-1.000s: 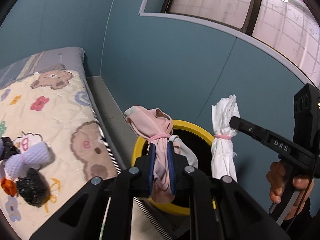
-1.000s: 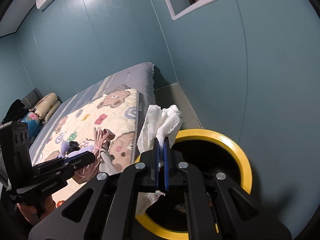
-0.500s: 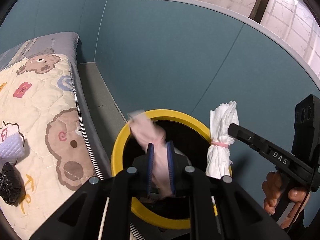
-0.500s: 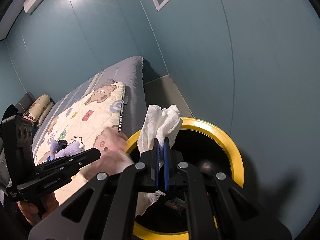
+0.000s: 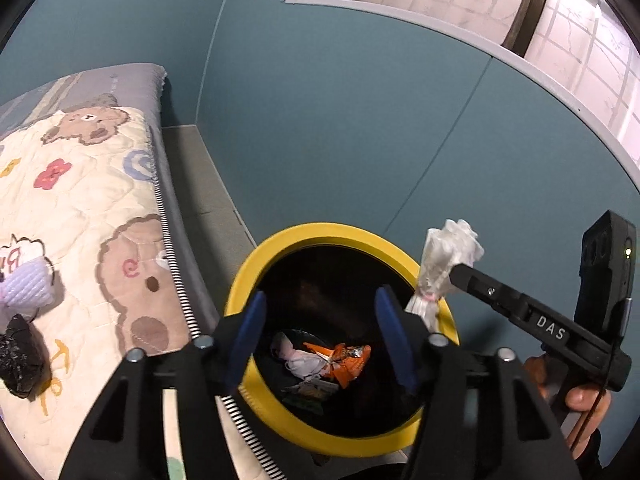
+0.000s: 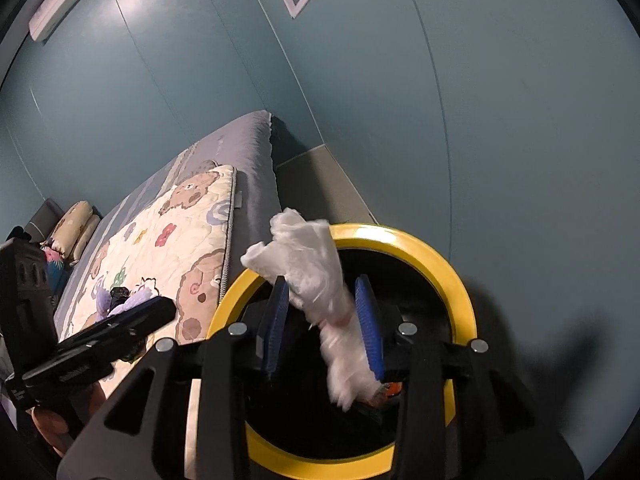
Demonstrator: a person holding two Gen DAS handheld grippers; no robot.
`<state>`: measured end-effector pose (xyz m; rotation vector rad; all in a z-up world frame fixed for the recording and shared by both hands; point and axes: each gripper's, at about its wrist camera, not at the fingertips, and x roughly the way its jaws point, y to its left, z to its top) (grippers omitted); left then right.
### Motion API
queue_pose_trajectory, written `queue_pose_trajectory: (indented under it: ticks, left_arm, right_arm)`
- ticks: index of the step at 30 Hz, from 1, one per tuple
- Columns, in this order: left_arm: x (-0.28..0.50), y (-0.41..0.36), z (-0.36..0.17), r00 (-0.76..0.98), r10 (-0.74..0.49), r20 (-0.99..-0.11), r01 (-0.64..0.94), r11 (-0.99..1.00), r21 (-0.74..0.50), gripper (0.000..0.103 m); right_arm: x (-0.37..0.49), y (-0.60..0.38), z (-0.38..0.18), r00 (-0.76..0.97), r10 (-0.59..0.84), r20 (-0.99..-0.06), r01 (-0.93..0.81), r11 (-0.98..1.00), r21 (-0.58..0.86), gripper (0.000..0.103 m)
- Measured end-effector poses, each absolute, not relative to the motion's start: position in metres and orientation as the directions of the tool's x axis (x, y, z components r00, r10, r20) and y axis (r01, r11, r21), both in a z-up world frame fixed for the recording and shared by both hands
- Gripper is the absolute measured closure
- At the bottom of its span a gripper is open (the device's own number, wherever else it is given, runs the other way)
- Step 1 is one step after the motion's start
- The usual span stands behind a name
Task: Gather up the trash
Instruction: 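Open both grippers to drop the cloth and tissue into the bin, then move both tools back over the remaining trash on the bed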
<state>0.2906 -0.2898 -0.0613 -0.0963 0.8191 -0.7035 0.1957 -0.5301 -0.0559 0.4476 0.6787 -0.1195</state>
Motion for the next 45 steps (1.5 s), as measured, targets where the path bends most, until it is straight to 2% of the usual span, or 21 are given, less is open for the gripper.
queue_pose_trajectory:
  ticks: [3,8,14,17,22,26,32,45]
  left_arm:
    - [0.29,-0.279,-0.058,0.494,-0.59,-0.639,0.521,0.789,-0.326,0.037]
    - [0.287,-0.254,-0.052,0.55,-0.547,-0.631,0.481,0.825,-0.296,0.022]
    - [0.281,-0.214,-0.043,0.611,-0.499,-0.615,0.43,0.861,-0.272,0.014]
    - [0.274,-0.19,-0.038,0.651,-0.457,-0.606,0.399,0.885,-0.238,0.014]
    - [0.267,-0.148,-0.03,0.702,-0.398,-0.591,0.339,0.916,-0.215,0.011]
    - [0.26,-0.114,-0.024,0.737,-0.349,-0.579,0.284,0.937,-0.205,0.008]
    - [0.264,-0.052,-0.027,0.761,-0.247,-0.6,0.173,0.968,-0.18,0.008]
    - [0.277,0.082,-0.053,0.765,-0.049,-0.643,-0.074,0.984,-0.162,0.008]
  right_arm:
    - [0.194,-0.528,-0.058,0.771,0.046,-0.635,0.249,0.896,0.368,0.067]
    - [0.19,-0.519,-0.055,0.77,0.024,-0.638,0.255,0.905,0.342,0.048]
    - [0.188,-0.49,-0.044,0.782,0.043,-0.622,0.197,0.93,0.311,0.037]
    - [0.189,-0.469,-0.034,0.796,0.066,-0.601,0.148,0.942,0.3,0.031]
    - [0.197,-0.43,-0.021,0.805,0.108,-0.583,0.07,0.959,0.274,0.029]
    - [0.202,-0.4,-0.012,0.809,0.15,-0.568,0.007,0.964,0.265,0.021]
    - [0.213,-0.346,-0.002,0.804,0.207,-0.557,-0.096,0.97,0.222,0.014]
    - [0.248,-0.251,-0.015,0.723,0.3,-0.622,-0.222,0.954,0.202,0.014]
